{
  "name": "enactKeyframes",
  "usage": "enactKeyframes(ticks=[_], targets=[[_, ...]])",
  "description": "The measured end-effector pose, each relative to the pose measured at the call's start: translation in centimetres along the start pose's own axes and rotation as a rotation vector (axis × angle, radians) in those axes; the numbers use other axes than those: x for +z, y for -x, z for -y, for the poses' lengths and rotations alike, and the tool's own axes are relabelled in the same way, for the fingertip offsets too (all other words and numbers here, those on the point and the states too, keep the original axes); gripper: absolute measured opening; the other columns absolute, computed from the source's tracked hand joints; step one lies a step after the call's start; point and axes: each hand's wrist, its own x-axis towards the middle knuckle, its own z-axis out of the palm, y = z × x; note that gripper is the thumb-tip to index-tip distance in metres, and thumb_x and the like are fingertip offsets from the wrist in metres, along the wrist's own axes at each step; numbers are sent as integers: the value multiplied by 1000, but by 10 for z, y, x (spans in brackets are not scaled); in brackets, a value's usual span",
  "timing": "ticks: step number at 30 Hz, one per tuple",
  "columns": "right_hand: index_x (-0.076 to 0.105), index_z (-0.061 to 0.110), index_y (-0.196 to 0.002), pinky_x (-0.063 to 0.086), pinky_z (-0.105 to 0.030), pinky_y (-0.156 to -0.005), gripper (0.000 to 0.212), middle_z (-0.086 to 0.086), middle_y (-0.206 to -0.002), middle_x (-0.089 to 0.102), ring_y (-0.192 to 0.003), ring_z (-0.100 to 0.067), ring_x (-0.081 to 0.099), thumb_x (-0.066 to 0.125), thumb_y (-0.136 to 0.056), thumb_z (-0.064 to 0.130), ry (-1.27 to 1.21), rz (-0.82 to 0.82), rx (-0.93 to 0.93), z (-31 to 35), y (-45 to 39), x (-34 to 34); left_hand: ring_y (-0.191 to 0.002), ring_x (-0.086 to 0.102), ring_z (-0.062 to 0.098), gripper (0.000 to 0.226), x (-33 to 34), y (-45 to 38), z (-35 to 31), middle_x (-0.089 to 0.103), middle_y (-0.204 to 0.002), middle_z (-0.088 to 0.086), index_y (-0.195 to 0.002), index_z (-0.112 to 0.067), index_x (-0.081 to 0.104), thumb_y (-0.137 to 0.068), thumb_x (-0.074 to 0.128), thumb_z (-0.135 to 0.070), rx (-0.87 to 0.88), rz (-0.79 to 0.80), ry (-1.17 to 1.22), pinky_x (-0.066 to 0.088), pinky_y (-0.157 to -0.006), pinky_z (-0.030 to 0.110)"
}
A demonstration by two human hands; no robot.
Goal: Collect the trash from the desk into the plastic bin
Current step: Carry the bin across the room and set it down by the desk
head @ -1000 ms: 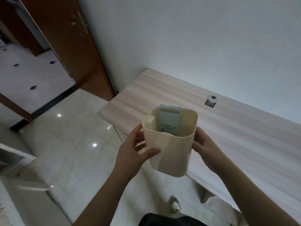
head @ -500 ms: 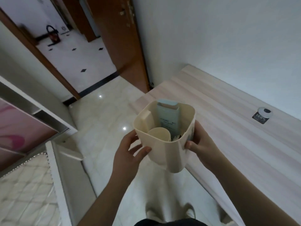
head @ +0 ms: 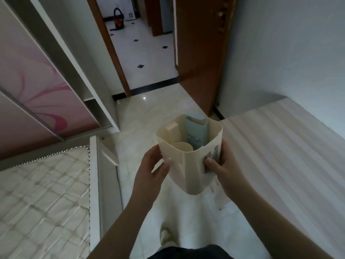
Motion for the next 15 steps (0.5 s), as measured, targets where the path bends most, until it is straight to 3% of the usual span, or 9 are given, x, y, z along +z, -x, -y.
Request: enactKeyframes(ticks=[2,4,7,9,12,15], targets=[[44,33,-133,58,-35,-79,84,6,-118,65,-110,-18,64,84,-60,39,11,21,-14,-4,-20,31,-132,52,9,80,-24,-14,5,56,-142,-13,-145,-33,42,-76,73,-58,-6,75,32,48,-107,38],[42,36,-134,58,-28,-76,87,11,-117,64,-109,-14,64,85,-58,44,49,40,-12,-6,-37,62,-138,45,11,99,-46,-27,8,47,-150,-8,-153,-25,29,-72,76,-57,-16,130,39,41,-112,38],[39,36,-136,58,-37,-82,81,2,-124,60,-112,-18,62,81,-66,38,73,88,-50,-11,-56,97,-135,44,4,111,-72,-44,12,44,-148,-18,-155,-34,18,-66,83,-50,-40,129,3,46,-103,24],[39,36,-136,57,-35,-81,74,2,-123,59,-109,-17,62,74,-72,51,62,95,-48,-14,-66,111,-130,47,3,115,-84,-54,14,49,-142,-22,-153,-40,17,-62,87,-47,-50,103,0,49,-94,19],[43,40,-134,55,-29,-83,61,9,-119,62,-109,-11,61,47,-81,71,66,61,22,-18,-80,118,-128,50,7,118,-94,-73,19,53,-139,-19,-150,-44,22,-55,89,-58,-69,72,13,49,-96,28],[52,48,-124,55,-22,-78,40,16,-113,66,-105,-3,62,28,-95,60,70,37,100,-20,-97,110,-134,47,10,121,-97,-93,28,48,-146,-14,-151,-42,25,-51,91,-58,-102,91,22,46,-102,30]])
